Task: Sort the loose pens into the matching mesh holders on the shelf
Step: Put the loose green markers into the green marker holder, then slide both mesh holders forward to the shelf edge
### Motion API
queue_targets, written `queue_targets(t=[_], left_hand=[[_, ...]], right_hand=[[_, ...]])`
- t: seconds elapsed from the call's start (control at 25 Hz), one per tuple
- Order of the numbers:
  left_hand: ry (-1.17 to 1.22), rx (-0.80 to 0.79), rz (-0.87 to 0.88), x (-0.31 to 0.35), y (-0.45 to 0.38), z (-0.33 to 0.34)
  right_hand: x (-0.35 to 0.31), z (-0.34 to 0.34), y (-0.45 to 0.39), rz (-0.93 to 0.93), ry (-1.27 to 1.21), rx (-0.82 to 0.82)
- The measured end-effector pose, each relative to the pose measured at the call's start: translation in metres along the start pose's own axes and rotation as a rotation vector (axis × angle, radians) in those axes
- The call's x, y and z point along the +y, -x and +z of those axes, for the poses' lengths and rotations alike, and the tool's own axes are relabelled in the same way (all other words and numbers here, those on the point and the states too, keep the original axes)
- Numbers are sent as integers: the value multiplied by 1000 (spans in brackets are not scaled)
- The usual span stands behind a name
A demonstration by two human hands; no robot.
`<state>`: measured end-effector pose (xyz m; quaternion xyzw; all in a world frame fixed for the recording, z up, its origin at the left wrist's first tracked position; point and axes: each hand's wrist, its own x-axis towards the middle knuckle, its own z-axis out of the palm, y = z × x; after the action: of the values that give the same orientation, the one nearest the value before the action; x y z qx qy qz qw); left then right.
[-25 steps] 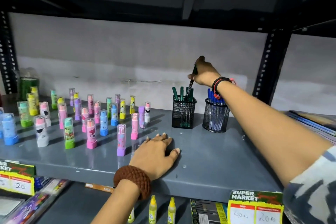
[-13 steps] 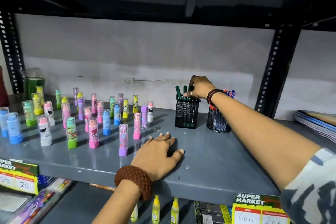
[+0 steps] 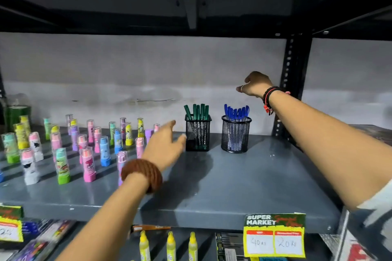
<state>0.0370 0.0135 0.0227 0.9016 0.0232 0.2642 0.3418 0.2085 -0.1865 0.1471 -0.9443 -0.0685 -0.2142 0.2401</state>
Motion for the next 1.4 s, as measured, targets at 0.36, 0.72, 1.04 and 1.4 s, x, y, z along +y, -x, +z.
queue_targets(t=[0.36,0.72,1.04,1.4], left_hand=[[31,-127,-308,7,-150,15],[341,-421,-174,0,-193,28],[469,-518,-162,-7,-197,28],[319,-458,-194,-15,-196,40]], right_hand=[[36,61,-2,264,-600,-187],[40,79,-30,142,-587,-311],[43,77,-31,143,-601,-308],[48,68,-32,262,-619,-29]])
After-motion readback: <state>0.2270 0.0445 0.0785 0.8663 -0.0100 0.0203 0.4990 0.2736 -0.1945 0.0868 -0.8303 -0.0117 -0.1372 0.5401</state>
